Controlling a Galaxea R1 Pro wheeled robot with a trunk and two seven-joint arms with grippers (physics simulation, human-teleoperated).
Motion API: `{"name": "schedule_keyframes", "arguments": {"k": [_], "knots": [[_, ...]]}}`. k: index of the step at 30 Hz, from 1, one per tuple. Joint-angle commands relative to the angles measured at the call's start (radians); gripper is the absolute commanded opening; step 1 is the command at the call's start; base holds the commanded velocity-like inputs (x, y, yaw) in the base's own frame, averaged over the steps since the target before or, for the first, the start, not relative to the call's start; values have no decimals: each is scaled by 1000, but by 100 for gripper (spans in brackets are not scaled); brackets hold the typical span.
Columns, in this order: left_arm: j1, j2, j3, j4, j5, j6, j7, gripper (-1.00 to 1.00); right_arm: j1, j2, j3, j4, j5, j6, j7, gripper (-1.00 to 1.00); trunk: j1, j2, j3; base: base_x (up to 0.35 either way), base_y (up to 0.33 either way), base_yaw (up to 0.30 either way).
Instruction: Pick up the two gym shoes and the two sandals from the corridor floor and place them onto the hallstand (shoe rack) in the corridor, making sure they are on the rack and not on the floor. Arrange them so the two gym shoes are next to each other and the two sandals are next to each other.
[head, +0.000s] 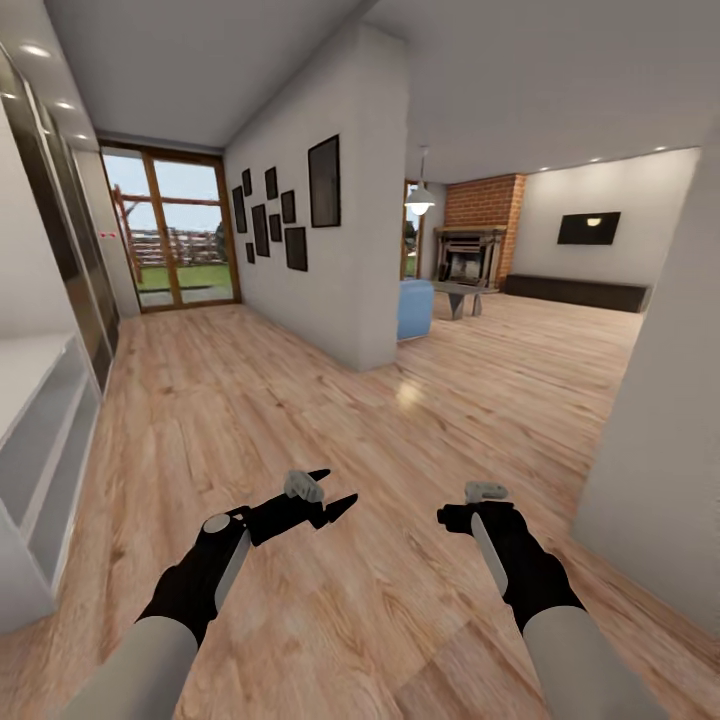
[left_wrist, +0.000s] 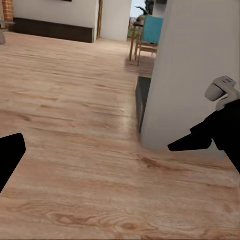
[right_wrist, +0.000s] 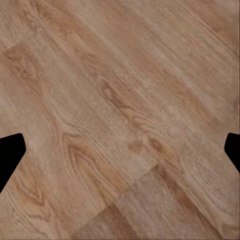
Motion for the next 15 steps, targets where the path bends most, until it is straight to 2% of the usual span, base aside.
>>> {"name": "schedule_keyframes", "arguments": {"k": [1,9,15], "knots": [[-1,0,2,0,-1,-3,-4,100,-1,1,-2,-1,-4,4,-4,100,0,0,-1,345,0,-300],[-1,0,2,0,-1,-3,-4,100,-1,1,-2,-1,-4,4,-4,100,0,0,-1,281,0,-300],[-1,0,2,0,-1,-3,-3,100,-1,1,-2,-1,-4,4,-4,100,0,0,-1,113,0,-300]]}}
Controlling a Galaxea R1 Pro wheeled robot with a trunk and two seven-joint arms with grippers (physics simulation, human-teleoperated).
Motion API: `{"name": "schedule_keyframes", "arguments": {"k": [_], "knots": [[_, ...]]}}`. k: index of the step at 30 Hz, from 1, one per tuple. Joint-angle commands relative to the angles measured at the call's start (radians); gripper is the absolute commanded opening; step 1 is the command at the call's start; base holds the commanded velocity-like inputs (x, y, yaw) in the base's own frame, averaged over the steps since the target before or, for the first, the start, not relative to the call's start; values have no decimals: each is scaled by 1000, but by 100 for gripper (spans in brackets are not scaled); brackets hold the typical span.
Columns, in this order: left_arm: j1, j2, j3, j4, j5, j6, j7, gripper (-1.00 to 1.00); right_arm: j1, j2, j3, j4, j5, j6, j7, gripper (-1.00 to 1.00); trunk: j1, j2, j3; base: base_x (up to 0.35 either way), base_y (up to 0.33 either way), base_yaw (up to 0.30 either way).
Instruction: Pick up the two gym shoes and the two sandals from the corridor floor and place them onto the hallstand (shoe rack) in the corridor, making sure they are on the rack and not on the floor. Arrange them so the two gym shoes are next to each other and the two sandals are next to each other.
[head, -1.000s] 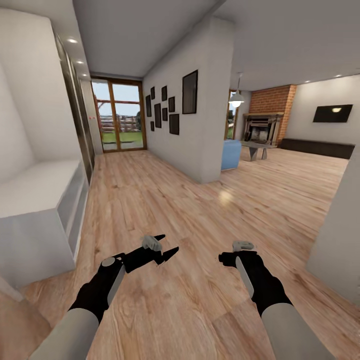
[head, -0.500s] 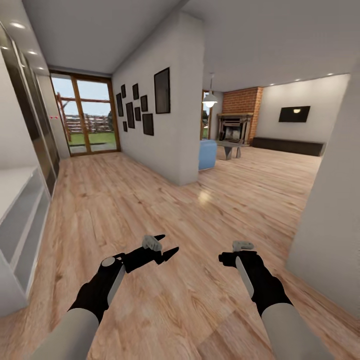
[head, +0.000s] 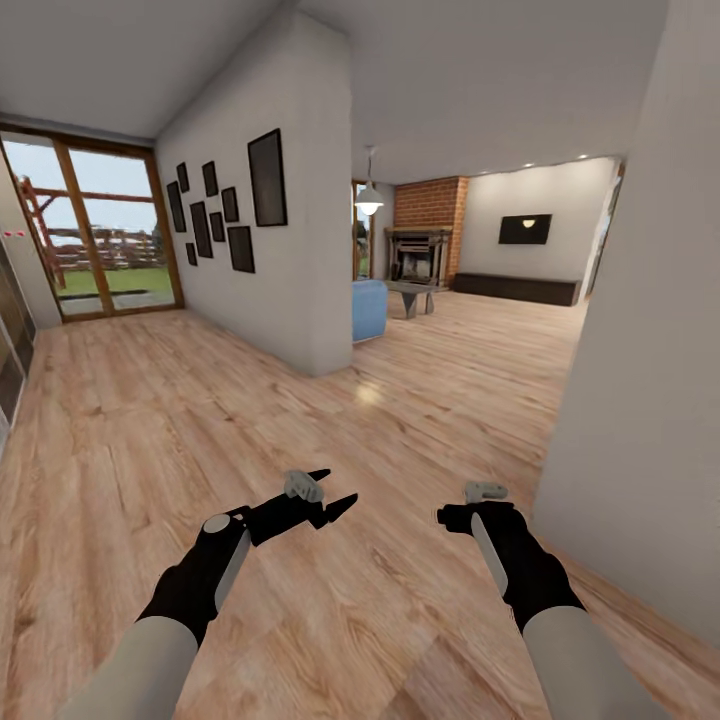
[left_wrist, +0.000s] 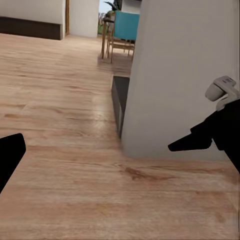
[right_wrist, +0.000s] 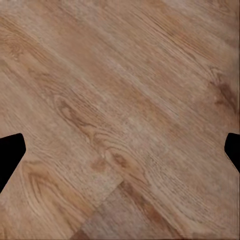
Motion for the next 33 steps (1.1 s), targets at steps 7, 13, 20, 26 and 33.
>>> {"name": "schedule_keyframes", "arguments": {"k": [7,13,20,26,33], "knots": [[0,0,2,0,-1,-3,-4,100,-1,1,-2,-1,-4,4,-4,100,0,0,-1,15,0,-300],[0,0,2,0,-1,-3,-4,100,-1,1,-2,-1,-4,4,-4,100,0,0,-1,2,0,-300],[0,0,2,0,-1,-3,-4,100,-1,1,-2,-1,-4,4,-4,100,0,0,-1,0,0,-300],[0,0,2,0,-1,-3,-4,100,-1,1,-2,-1,-4,4,-4,100,0,0,-1,8,4,-248],[0,0,2,0,-1,-3,-4,100,-1,1,-2,-1,-4,4,-5,100,0,0,-1,189,193,-28]]}}
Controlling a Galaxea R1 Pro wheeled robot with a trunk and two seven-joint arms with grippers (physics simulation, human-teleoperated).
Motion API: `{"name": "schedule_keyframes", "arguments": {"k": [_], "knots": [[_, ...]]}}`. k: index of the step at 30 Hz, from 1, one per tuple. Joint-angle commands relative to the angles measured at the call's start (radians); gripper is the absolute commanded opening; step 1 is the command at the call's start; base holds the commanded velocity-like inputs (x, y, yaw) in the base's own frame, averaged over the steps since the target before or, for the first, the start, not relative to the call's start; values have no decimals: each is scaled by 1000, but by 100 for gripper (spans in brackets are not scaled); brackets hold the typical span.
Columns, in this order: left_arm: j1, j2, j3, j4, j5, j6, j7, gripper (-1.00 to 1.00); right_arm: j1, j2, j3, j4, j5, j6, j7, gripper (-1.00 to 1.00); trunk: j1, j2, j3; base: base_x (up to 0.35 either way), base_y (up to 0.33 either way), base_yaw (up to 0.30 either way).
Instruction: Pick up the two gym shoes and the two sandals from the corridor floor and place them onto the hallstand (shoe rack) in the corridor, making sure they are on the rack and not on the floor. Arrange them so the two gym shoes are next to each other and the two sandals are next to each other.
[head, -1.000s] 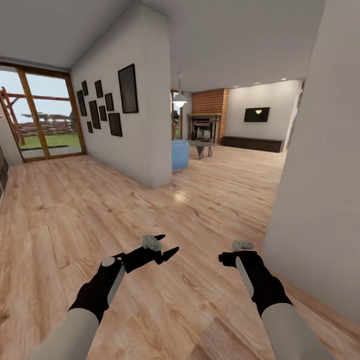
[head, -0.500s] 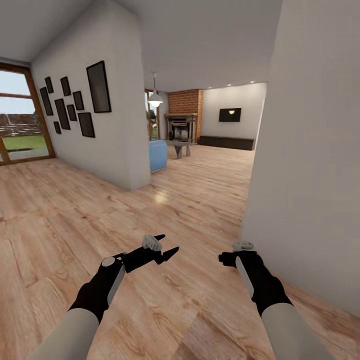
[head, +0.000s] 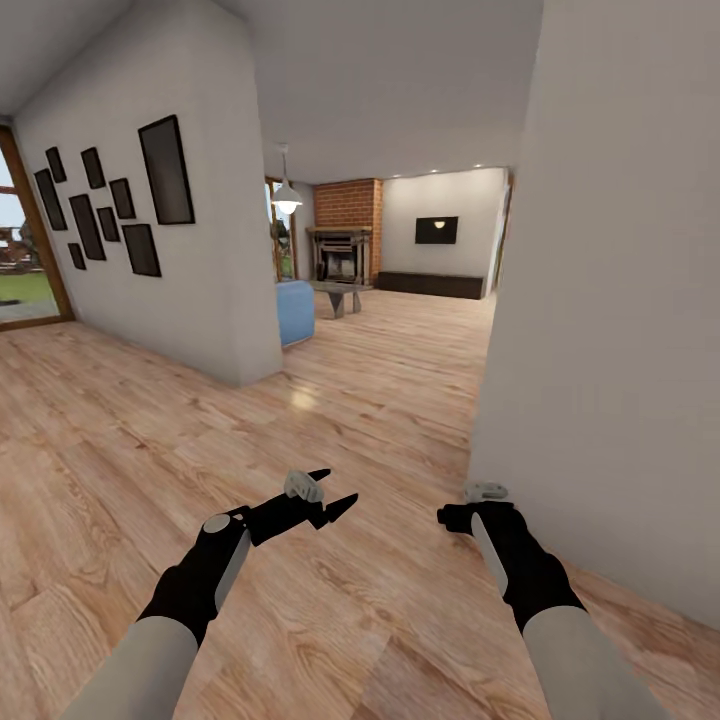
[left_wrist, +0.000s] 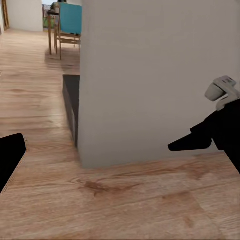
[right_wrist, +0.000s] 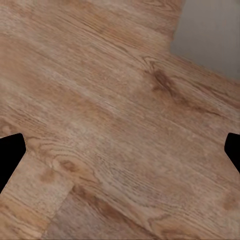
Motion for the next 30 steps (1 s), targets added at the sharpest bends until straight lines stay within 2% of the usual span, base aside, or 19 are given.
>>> {"name": "schedule_keyframes", "arguments": {"k": [1,8,30], "knots": [[-1,0,2,0,-1,-3,-4,100,-1,1,-2,-1,-4,4,-4,100,0,0,-1,220,231,-81],[-1,0,2,0,-1,-3,-4,100,0,1,-2,-1,-4,4,-4,100,0,0,-1,223,235,-215],[-1,0,2,0,-1,-3,-4,100,-1,1,-2,-1,-4,5,-4,100,0,0,-1,203,256,-297]]}}
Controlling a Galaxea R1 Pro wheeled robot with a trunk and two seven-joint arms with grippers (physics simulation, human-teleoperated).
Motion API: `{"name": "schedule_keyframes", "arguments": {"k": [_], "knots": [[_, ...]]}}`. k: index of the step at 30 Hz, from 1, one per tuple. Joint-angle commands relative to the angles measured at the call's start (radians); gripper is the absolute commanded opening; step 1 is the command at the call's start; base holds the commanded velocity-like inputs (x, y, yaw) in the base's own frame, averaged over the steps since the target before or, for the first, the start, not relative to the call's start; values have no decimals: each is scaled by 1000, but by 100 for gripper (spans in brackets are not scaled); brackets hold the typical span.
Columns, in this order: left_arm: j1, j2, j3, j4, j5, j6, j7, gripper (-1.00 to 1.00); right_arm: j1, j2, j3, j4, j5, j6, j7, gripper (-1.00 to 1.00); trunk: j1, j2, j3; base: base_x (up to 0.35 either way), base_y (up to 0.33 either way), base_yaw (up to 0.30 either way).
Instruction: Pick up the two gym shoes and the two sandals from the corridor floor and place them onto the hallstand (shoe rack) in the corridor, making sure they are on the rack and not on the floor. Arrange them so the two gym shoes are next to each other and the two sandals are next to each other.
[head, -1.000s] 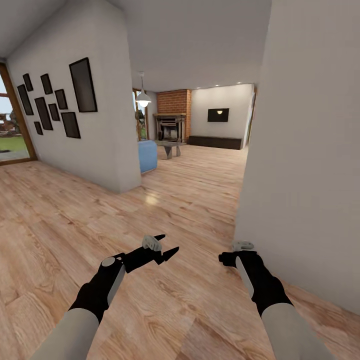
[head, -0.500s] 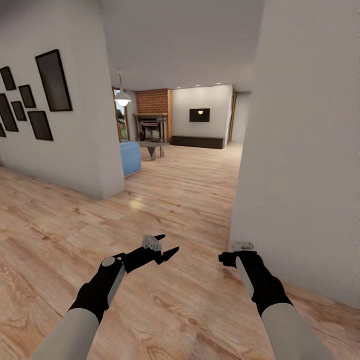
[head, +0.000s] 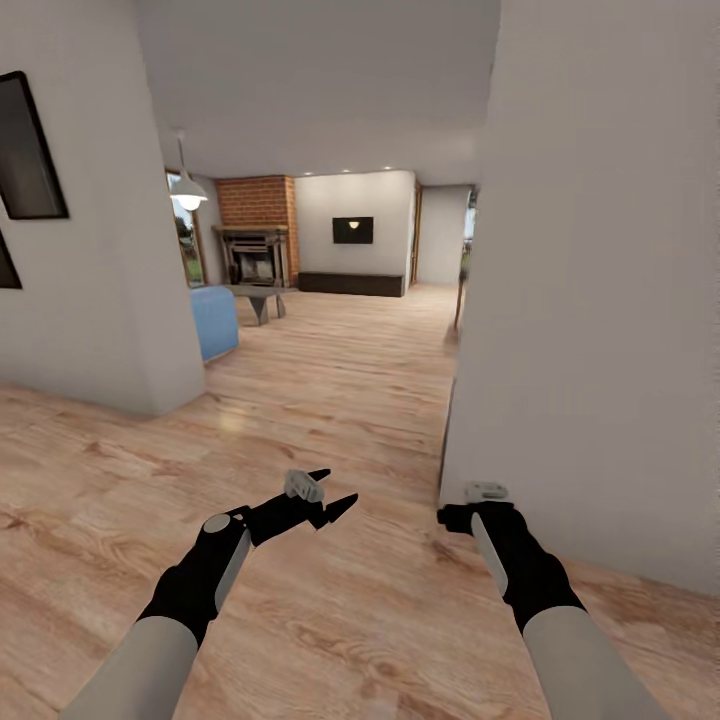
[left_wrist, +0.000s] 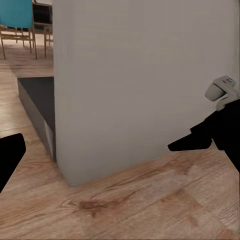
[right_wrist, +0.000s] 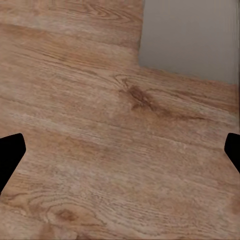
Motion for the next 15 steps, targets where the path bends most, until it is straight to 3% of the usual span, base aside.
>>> {"name": "schedule_keyframes", "arguments": {"k": [1,8,15], "knots": [[0,0,2,0,-1,-3,-3,100,-1,1,-2,-1,-4,4,-4,100,0,0,-1,205,267,-300],[0,0,2,0,-1,-3,-3,100,-1,1,-2,-1,-4,4,-4,100,0,0,-1,264,201,-300],[0,0,2,0,-1,-3,-3,100,-1,1,-2,-1,-4,4,-4,100,0,0,-1,273,26,-300]]}}
